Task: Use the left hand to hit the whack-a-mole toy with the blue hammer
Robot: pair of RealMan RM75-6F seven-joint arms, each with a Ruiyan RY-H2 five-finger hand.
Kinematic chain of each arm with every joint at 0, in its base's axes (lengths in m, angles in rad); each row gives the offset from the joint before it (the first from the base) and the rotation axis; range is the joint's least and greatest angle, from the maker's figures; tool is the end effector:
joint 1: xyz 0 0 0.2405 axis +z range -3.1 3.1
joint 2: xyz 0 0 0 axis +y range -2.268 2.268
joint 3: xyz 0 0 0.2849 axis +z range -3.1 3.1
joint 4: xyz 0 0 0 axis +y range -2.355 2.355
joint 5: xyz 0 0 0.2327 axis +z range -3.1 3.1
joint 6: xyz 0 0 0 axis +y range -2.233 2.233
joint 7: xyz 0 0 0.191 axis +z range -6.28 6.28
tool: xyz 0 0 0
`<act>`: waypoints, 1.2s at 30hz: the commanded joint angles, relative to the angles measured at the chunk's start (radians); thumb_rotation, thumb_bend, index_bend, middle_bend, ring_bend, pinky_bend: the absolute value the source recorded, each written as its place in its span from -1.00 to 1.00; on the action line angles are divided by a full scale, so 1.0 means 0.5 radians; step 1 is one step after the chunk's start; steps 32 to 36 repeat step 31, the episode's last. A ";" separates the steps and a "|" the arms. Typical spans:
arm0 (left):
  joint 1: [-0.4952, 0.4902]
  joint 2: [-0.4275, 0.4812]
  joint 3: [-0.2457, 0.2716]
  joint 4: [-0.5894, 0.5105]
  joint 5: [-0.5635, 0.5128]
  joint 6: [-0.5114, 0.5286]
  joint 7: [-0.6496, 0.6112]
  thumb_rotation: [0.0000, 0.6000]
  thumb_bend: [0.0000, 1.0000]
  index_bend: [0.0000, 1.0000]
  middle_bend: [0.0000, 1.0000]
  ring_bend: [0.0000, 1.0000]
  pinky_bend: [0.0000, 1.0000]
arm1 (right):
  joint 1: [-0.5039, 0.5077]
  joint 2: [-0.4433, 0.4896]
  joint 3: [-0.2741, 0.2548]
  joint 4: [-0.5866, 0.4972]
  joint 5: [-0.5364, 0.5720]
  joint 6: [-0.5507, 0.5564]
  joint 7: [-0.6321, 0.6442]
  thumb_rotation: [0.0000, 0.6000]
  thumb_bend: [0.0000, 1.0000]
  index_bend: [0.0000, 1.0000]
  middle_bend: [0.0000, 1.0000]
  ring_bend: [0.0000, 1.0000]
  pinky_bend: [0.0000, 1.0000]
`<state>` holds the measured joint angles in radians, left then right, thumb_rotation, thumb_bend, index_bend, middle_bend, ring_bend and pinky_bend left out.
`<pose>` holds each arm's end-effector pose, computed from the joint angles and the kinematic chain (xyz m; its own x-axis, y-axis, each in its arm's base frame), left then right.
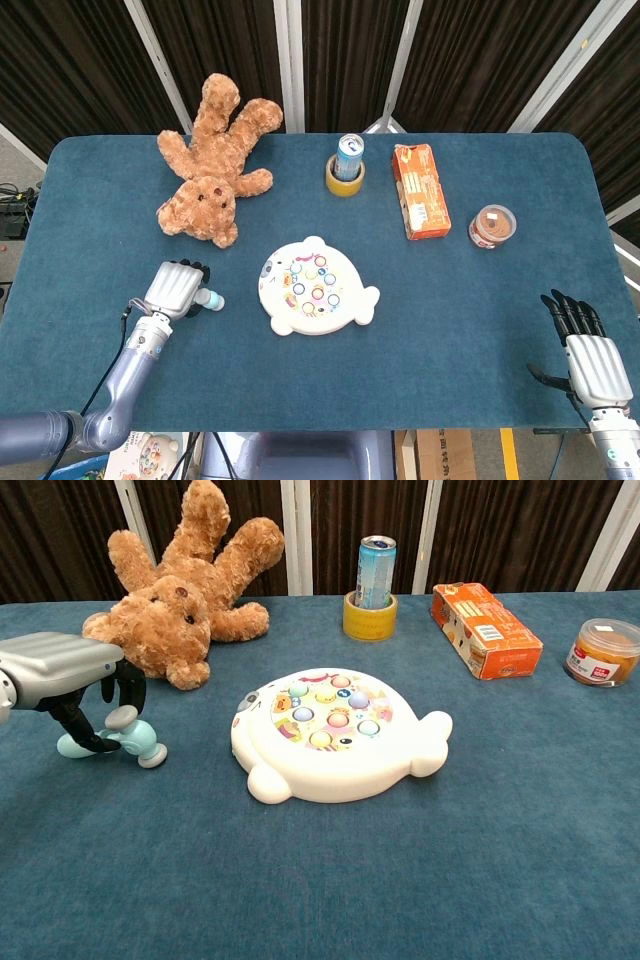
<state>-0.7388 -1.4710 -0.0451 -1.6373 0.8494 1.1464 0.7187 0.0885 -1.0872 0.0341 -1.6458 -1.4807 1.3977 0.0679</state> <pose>-0.2041 0.3820 -0.0323 0.6608 0.2572 0.7051 0.7502 -0.2533 -0.6107 -0.3514 -0.2283 0.1418 0.3270 -0.1032 0.9394 -0.9439 0.0132 0.3301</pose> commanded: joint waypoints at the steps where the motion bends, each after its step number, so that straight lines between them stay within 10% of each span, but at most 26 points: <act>1: 0.008 0.012 -0.005 -0.012 0.004 0.003 -0.006 1.00 -0.52 -0.16 -0.26 -0.32 -0.04 | 0.000 0.001 0.000 0.002 0.000 0.001 0.000 1.00 -0.61 -1.00 -1.00 -1.00 -1.00; 14: 0.304 0.388 0.150 -0.358 0.331 0.257 -0.296 1.00 -0.90 -0.84 -0.98 -0.91 -0.66 | 0.000 -0.003 -0.001 0.025 -0.025 0.017 0.001 1.00 -0.61 -1.00 -1.00 -1.00 -1.00; 23: 0.948 0.521 0.568 -0.100 1.226 1.077 -0.781 1.00 -1.00 -1.00 -1.00 -1.00 -0.92 | -0.012 -0.064 -0.001 0.119 -0.163 0.155 -0.070 1.00 -0.61 -1.00 -1.00 -1.00 -1.00; 36: 1.138 0.509 0.547 0.060 1.339 1.199 -0.894 1.00 -1.00 -1.00 -1.00 -1.00 -0.93 | -0.013 -0.127 -0.001 0.221 -0.276 0.259 -0.114 1.00 -0.61 -1.00 -1.00 -1.00 -1.00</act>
